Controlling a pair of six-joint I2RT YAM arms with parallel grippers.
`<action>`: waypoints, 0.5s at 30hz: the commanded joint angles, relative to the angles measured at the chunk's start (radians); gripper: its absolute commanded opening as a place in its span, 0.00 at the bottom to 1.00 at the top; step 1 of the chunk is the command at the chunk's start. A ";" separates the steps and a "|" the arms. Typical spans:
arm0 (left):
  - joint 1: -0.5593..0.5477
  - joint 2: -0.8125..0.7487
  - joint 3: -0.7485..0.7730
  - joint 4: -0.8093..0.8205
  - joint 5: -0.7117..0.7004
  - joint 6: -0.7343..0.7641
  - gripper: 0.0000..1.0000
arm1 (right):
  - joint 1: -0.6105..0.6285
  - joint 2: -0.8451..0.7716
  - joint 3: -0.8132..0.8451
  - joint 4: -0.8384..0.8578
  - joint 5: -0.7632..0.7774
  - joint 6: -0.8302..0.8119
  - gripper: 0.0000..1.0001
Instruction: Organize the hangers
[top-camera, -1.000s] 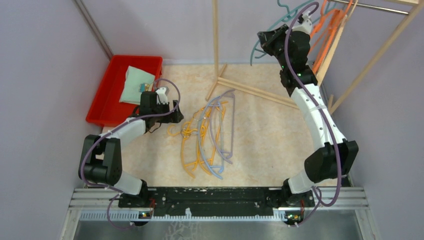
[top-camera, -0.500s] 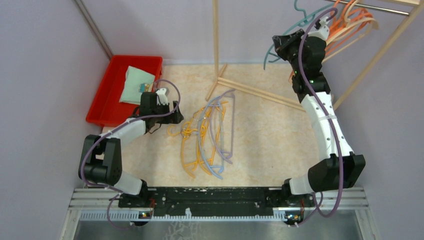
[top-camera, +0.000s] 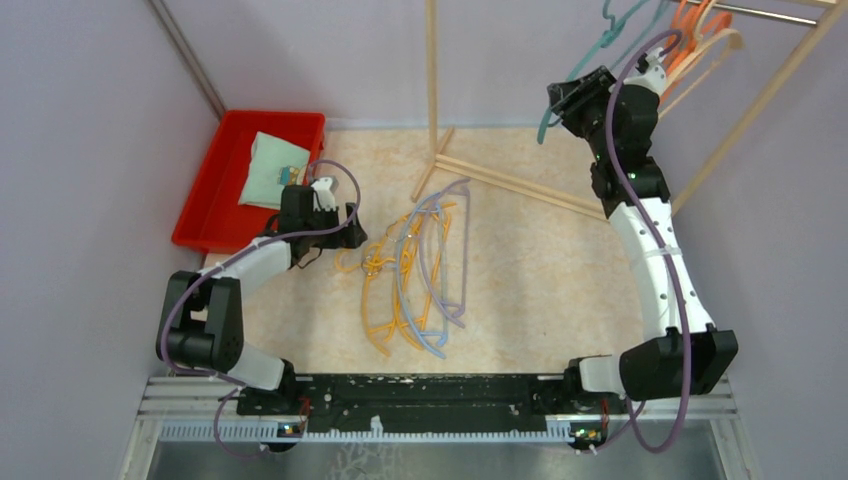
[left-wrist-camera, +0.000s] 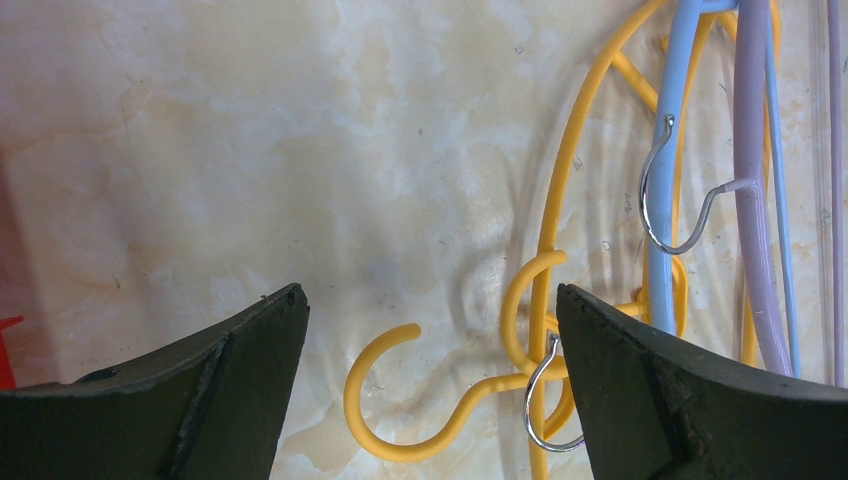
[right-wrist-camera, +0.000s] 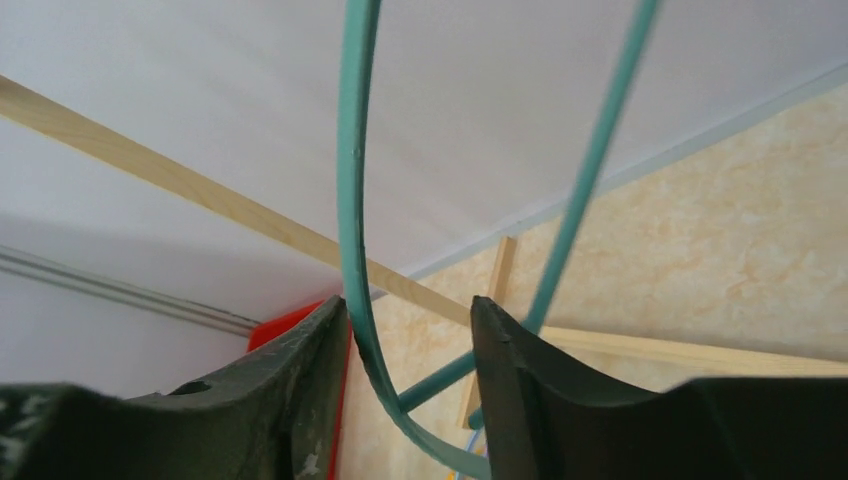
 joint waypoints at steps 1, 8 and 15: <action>0.004 -0.031 -0.005 0.009 0.016 0.006 0.98 | -0.010 -0.087 0.018 -0.009 0.024 -0.028 0.64; 0.003 -0.022 0.001 0.012 0.021 0.004 0.98 | -0.010 -0.173 0.084 -0.127 0.058 -0.098 0.85; 0.003 -0.006 0.005 0.022 0.030 -0.003 0.98 | -0.008 -0.246 0.153 -0.191 0.115 -0.263 0.87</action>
